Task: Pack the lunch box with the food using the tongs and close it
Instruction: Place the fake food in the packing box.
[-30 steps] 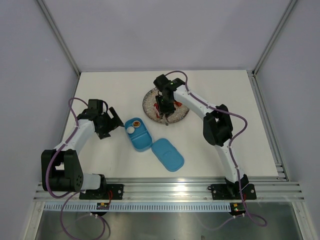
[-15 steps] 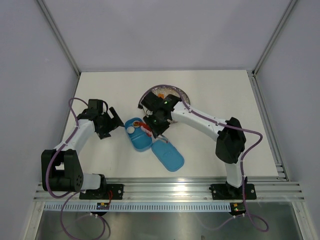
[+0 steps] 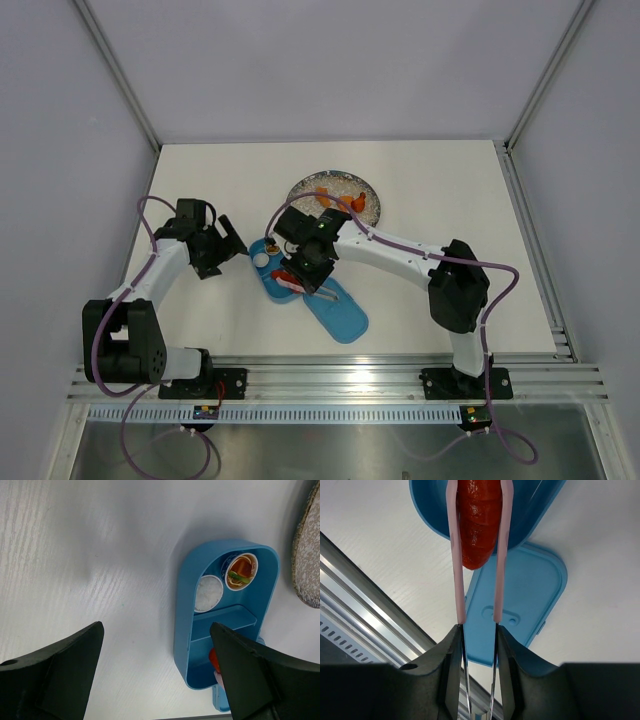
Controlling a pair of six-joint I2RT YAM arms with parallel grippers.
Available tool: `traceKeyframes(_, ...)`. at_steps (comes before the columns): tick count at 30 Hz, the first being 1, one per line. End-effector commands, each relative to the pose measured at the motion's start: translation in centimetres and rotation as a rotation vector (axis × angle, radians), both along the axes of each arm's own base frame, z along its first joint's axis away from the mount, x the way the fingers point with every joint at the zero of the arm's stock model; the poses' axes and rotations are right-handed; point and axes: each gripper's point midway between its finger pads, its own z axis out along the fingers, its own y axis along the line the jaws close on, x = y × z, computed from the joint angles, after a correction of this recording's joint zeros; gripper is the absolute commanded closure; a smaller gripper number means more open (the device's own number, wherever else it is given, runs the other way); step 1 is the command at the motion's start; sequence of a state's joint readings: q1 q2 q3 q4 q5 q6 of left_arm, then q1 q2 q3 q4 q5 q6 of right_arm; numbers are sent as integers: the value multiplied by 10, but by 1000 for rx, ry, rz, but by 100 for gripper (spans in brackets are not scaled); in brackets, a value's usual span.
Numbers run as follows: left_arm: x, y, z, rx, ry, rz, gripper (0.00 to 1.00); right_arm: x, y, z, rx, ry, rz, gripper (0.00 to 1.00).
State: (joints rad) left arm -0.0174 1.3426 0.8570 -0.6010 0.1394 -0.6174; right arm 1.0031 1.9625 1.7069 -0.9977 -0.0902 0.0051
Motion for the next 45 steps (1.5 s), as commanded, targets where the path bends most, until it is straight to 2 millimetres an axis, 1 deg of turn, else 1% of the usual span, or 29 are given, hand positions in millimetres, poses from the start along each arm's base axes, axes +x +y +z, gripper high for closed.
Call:
traceKeyframes(1, 8, 0, 16, -5, -64, -9, 8, 4, 13, 26, 82, -78, 68, 100)
traceKeyframes(4, 8, 1, 16, -2, -61, -7, 8, 3, 14, 26, 73, -90, 109, 100)
traceKeyframes(11, 9, 1, 18, -3, -64, -2, 8, 10, 12, 26, 29, -129, 204, 98)
traceKeyframes(17, 9, 2, 19, 2, -65, -3, 8, 21, 13, 20, -15, -159, 251, 94)
traceKeyframes(21, 8, 2, 19, 5, -62, -5, 8, 22, 15, 13, -26, -149, 257, 94)
traceKeyframes(25, 9, 2, 19, 5, -62, -3, 8, 22, 11, 0, -60, -138, 260, 94)
traceKeyframes(26, 9, 2, 19, 3, -62, -4, 8, 25, 9, -2, -72, -149, 255, 94)
traceKeyframes(30, 8, 2, 18, 7, -61, -4, 8, 23, 7, -6, -80, -142, 256, 93)
traceKeyframes(34, 7, 3, 17, 7, -58, -4, 8, 23, 8, -3, -73, -142, 241, 79)
traceKeyframes(37, 7, 2, 17, 6, -59, -3, 8, 23, 8, -2, -72, -141, 236, 72)
traceKeyframes(41, 6, 3, 17, 7, -58, -2, 8, 23, 8, 1, -65, -144, 227, 67)
traceKeyframes(43, 6, 2, 16, 6, -56, -3, 8, 23, 9, 2, -62, -145, 224, 66)
traceKeyframes(44, 6, 3, 18, 7, -61, -2, 8, 23, 9, 3, -58, -148, 225, 63)
traceKeyframes(45, 6, 3, 17, 7, -59, -2, 8, 23, 9, 3, -59, -146, 221, 63)
